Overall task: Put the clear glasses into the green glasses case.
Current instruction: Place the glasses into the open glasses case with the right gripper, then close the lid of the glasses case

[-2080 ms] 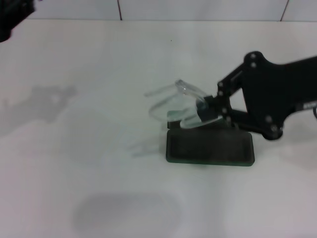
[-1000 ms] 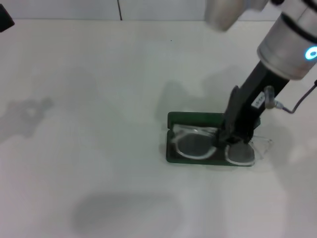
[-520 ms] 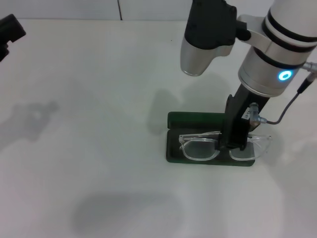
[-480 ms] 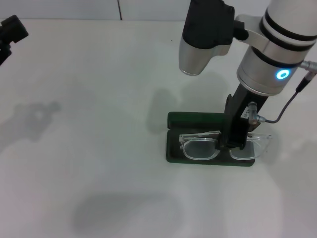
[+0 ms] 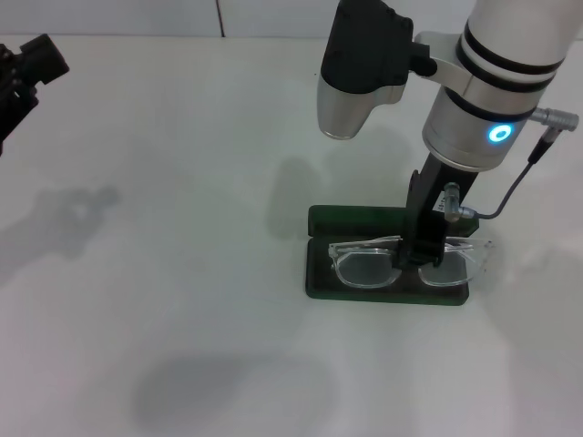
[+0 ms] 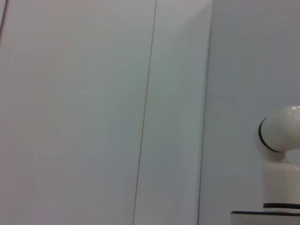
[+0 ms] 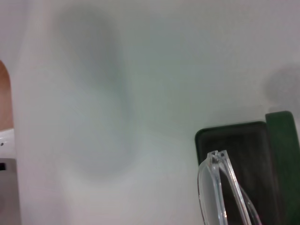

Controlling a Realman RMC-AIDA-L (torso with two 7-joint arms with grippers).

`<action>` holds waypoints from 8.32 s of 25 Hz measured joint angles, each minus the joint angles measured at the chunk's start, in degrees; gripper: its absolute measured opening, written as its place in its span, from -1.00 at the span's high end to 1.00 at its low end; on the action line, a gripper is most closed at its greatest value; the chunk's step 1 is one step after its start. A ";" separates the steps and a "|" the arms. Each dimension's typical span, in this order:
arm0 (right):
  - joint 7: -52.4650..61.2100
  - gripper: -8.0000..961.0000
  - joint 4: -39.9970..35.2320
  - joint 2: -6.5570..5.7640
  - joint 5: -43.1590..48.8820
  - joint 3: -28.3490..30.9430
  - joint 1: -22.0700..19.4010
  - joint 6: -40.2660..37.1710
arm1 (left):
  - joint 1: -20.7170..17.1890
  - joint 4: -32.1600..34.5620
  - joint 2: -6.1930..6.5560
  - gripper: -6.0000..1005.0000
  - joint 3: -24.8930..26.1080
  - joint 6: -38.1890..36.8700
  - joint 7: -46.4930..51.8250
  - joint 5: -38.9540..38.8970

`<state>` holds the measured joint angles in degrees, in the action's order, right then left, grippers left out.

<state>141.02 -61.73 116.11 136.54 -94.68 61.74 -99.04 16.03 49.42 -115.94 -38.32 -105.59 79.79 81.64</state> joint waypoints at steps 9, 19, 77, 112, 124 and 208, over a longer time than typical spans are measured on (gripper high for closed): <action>-0.90 0.84 2.66 0.03 0.21 -0.14 0.89 1.78 | 0.41 -0.12 -0.02 0.85 0.00 0.27 -0.05 0.54; -2.59 0.84 5.99 0.09 -0.32 -0.33 1.07 3.08 | 0.50 -0.12 -0.23 0.85 0.00 0.31 -0.15 0.55; -4.60 0.83 10.49 0.09 -3.32 -3.61 0.96 10.01 | -0.18 -2.98 -0.34 0.85 0.18 0.13 -2.89 2.06; 0.72 0.81 -24.65 -0.22 2.02 1.49 -15.76 3.01 | -1.03 -2.52 0.46 0.85 0.37 -0.14 0.00 1.49; -21.13 0.80 -43.90 -0.38 -30.27 22.97 -49.90 17.85 | 1.77 -1.24 0.77 0.85 0.01 -0.19 5.54 1.65; -70.18 -0.14 34.97 -1.87 -62.54 68.05 -45.35 -0.76 | 28.26 -14.29 -4.56 0.71 -50.38 43.59 12.75 10.50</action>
<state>70.83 -26.77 114.23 74.01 -26.63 16.39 -99.80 44.29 35.13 -120.50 -88.70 -62.01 92.55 92.14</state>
